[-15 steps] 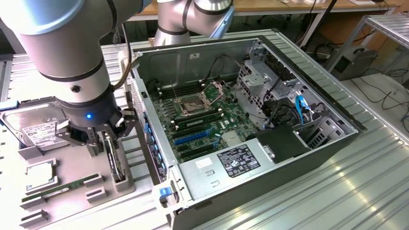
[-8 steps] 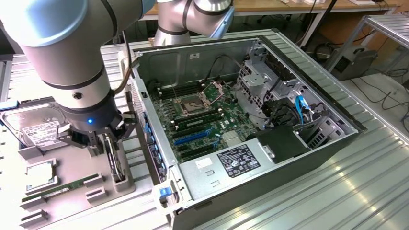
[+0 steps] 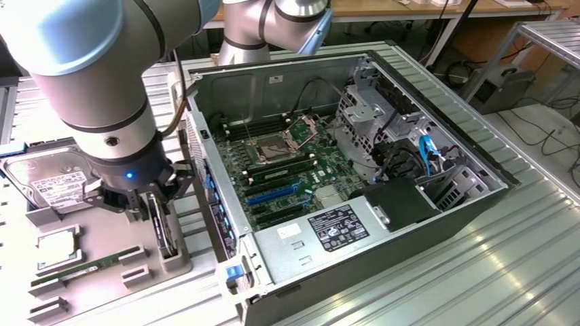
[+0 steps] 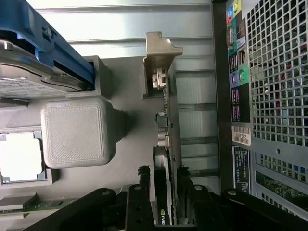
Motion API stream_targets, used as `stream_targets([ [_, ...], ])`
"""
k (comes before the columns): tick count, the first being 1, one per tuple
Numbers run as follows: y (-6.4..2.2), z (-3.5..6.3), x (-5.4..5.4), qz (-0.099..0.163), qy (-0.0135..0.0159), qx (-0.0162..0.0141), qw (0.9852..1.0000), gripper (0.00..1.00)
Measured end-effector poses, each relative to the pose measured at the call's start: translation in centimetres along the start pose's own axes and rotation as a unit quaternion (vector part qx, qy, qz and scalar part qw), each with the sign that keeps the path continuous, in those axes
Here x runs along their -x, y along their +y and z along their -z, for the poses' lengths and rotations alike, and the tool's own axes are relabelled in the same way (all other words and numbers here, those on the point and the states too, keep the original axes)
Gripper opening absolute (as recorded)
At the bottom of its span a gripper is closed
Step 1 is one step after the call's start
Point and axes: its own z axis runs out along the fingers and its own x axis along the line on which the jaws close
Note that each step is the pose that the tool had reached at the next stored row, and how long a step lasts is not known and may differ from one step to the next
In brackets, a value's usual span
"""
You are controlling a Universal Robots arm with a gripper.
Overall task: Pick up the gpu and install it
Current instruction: 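Pick up the gpu and move the gpu toward the slot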
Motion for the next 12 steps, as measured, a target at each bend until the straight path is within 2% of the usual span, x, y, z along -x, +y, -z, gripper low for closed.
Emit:
stream_targets([
  [7, 0.00, 0.00, -0.03, 0.000, 0.0001, -0.0003, 1.0000, 0.35],
  [8, 0.00, 0.00, -0.03, 0.000, 0.0001, -0.0003, 1.0000, 0.27],
  [12, 0.00, -0.01, -0.03, 0.002, 0.0002, -0.0003, 1.0000, 0.27],
])
